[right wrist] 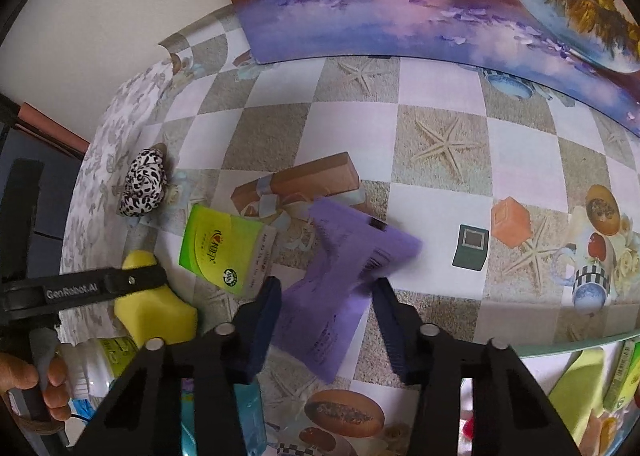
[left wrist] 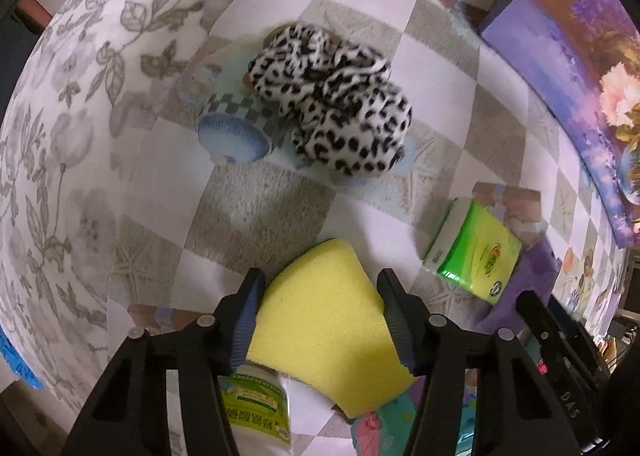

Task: Organize soft objects
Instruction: 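Close the left gripper on the yellow sponge while the right grasps the purple packet, then carry the yellow sponge and purple packet over the white tray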

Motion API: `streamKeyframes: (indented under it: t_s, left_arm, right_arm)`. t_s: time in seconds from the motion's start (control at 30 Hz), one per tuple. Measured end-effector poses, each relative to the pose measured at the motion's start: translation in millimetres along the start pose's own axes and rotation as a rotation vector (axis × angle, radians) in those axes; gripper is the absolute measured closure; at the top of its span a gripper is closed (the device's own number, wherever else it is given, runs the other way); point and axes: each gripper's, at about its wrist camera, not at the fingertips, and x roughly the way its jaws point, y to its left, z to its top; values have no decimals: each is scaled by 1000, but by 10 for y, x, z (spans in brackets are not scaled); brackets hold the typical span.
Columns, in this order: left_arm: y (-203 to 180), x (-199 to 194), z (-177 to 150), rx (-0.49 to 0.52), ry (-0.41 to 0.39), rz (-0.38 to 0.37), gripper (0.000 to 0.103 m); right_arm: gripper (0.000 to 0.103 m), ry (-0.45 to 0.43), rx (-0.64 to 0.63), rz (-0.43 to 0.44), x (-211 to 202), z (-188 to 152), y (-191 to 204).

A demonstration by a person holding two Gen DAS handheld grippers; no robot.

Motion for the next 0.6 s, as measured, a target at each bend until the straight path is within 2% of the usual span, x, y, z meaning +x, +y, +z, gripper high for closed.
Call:
streamKeyframes:
  t_s: [0.07, 0.13, 0.17, 0.43, 0.6]
  left_arm:
    - [-50, -14, 20, 20, -16, 13, 46]
    - [-69, -61, 59, 30, -27, 17, 46]
    - [-67, -91, 64, 30, -31, 15, 46]
    - [44, -503, 161, 5, -107, 12, 47]
    - [137, -862, 230, -26, -184, 14, 47]
  right_arm:
    - [67, 1, -4, -5, 16, -8, -1]
    - [69, 0, -3, 0, 21, -10, -11]
    - [75, -1, -2, 4, 18, -10, -14]
    - [80, -33, 7, 22, -119, -13, -55]
    - [80, -100, 11, 38, -452, -25, -101]
